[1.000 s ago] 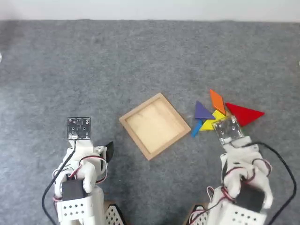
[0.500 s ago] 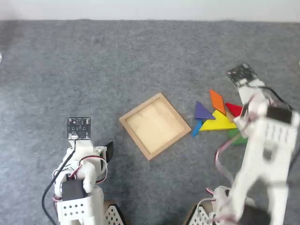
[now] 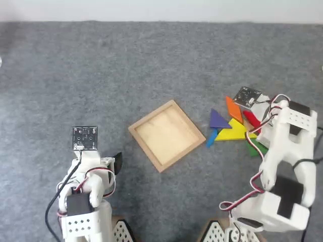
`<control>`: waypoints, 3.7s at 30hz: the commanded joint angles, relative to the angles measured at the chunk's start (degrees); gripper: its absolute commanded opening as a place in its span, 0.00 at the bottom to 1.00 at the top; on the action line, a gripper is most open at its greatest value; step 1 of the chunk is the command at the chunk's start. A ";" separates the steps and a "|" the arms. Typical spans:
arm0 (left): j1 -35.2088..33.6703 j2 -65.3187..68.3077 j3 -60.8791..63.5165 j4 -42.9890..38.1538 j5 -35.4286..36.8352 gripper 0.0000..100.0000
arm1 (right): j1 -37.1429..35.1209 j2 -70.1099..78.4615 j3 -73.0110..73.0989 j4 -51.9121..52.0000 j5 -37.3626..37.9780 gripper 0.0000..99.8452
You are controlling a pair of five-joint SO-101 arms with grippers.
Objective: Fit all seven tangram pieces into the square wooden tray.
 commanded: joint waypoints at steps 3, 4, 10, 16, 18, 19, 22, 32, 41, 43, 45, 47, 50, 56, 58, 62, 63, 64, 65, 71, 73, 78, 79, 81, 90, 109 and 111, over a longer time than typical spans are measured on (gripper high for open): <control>-0.09 -1.23 -1.27 0.26 0.44 0.27 | 0.84 0.75 -4.04 -1.89 4.22 0.34; -0.09 -1.23 -1.27 0.26 0.44 0.27 | 0.84 0.92 -4.84 -1.98 4.57 0.37; -0.09 -1.23 -1.27 0.26 0.44 0.27 | -0.92 7.60 -12.92 -1.89 8.88 0.39; -0.09 -1.23 -1.27 0.26 0.44 0.27 | -1.27 18.42 -21.01 -1.10 14.86 0.38; -0.09 -1.23 -1.27 0.26 0.44 0.27 | -1.27 19.91 -22.15 0.57 17.41 0.38; -0.09 -1.23 -1.27 0.26 0.44 0.27 | -1.36 20.09 -22.51 1.45 18.55 0.38; -0.09 -1.23 -1.27 0.26 0.44 0.27 | -0.92 19.38 -22.68 2.33 22.24 0.38; -0.09 -1.23 -1.27 0.26 0.44 0.27 | -1.45 22.55 -21.01 2.15 24.35 0.38; -0.09 -1.23 -1.27 0.26 0.44 0.27 | -1.45 24.13 -16.09 -3.03 24.35 0.38; -0.09 -1.23 -1.27 0.26 0.44 0.27 | -2.24 23.69 -12.22 -6.55 24.26 0.38; 0.00 -1.23 -1.27 0.26 0.44 0.27 | -1.98 22.99 -10.64 -9.89 21.98 0.38; -0.09 -1.23 -1.27 0.26 0.44 0.27 | -1.98 22.90 -10.37 -12.26 18.73 0.38; 0.00 -1.23 -1.27 0.26 0.44 0.27 | -2.33 22.55 -9.67 -15.08 16.18 0.37; 0.00 -1.23 -1.27 0.26 0.44 0.27 | -3.38 23.08 -9.32 -16.48 15.03 0.20; -0.09 -1.23 -1.27 0.26 0.44 0.27 | -3.38 22.64 -9.32 -16.40 15.03 0.15; -0.09 -1.23 -1.27 0.26 0.44 0.27 | -3.30 22.46 -9.76 -15.34 15.03 0.16; -0.09 -1.23 -1.27 0.26 0.44 0.27 | -3.30 22.46 -9.76 -14.81 15.03 0.18; -0.09 -1.23 -1.27 0.26 0.44 0.27 | -3.47 22.46 -9.76 -14.37 15.03 0.19; -0.09 -1.23 -1.27 0.26 0.44 0.27 | -3.56 22.46 -9.76 -13.93 15.03 0.21; -0.09 -1.23 -1.27 0.26 0.44 0.27 | -3.56 20.88 -9.41 -13.58 12.04 0.27; -0.09 -1.23 -1.27 0.26 0.44 0.27 | -3.65 19.74 -9.41 -13.49 9.76 0.27; -0.09 -1.23 -1.27 0.26 0.44 0.27 | -3.74 18.51 -9.41 -9.80 9.58 0.27; -0.09 -1.23 -1.27 0.26 0.44 0.27 | -3.91 18.51 -9.41 -9.54 9.58 0.27; -0.18 -1.23 -1.27 0.26 0.44 0.27 | -4.18 18.95 -9.41 -9.80 9.58 0.27; -0.18 -1.23 -1.27 0.26 0.44 0.27 | -4.53 18.59 -9.76 -11.03 9.67 0.27; -0.18 -1.23 -1.27 0.26 0.44 0.27 | -2.51 10.42 -11.25 -10.77 3.69 0.27; -0.18 -1.23 -1.27 0.26 0.44 0.27 | -1.63 8.92 -11.25 -11.12 3.69 0.27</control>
